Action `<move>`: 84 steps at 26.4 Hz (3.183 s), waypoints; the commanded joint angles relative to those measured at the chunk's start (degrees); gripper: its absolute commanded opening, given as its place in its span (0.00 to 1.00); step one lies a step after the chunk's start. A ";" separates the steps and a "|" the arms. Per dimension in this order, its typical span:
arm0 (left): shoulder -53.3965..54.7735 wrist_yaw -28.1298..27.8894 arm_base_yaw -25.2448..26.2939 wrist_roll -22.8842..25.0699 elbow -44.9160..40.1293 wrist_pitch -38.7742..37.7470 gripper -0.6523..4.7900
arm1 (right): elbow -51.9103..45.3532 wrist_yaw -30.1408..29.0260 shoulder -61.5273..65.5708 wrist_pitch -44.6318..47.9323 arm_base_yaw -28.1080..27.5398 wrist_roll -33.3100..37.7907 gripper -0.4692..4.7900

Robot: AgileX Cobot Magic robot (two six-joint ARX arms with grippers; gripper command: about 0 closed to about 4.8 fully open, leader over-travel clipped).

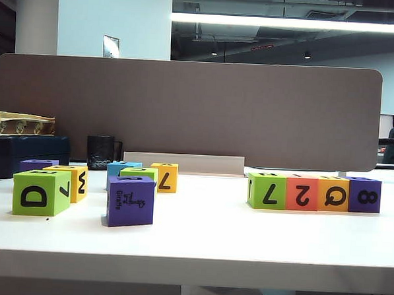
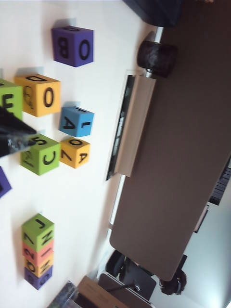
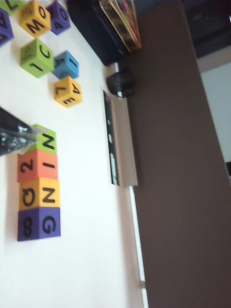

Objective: Select the appropriate blocks from the scattered letter blocks on the table and arrange them in a row to spell out "LEARNING".

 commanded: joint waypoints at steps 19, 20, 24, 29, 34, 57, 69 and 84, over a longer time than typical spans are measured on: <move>18.21 5.20 -0.07 3.98 7.43 -0.39 0.11 | 15.52 -8.48 22.77 -5.92 4.46 -3.21 0.09; 19.61 5.75 -0.07 3.98 8.17 -0.42 0.11 | 15.85 -8.57 23.65 -6.05 5.18 -3.21 0.09; 27.36 7.13 -0.07 6.60 13.14 -0.61 0.11 | 18.27 -8.33 28.15 -8.59 9.86 -5.60 0.09; 36.74 7.21 -0.07 6.80 19.82 -0.68 0.11 | 21.38 -8.17 34.21 -8.59 14.97 -6.16 0.09; 43.54 8.13 -0.09 10.45 24.98 -2.23 0.11 | 25.53 -8.07 40.85 -10.12 18.23 -6.25 0.09; 66.36 7.34 -6.62 18.34 42.23 -11.76 0.11 | 36.74 -7.93 55.34 -16.26 20.04 -10.54 0.09; 72.22 6.75 -7.67 19.93 46.47 -15.37 0.11 | 40.46 -7.89 58.18 -20.76 20.17 -12.24 0.09; 75.32 6.36 -9.57 21.24 52.37 -18.03 0.11 | 49.00 -7.74 64.89 -25.24 21.18 -13.75 0.09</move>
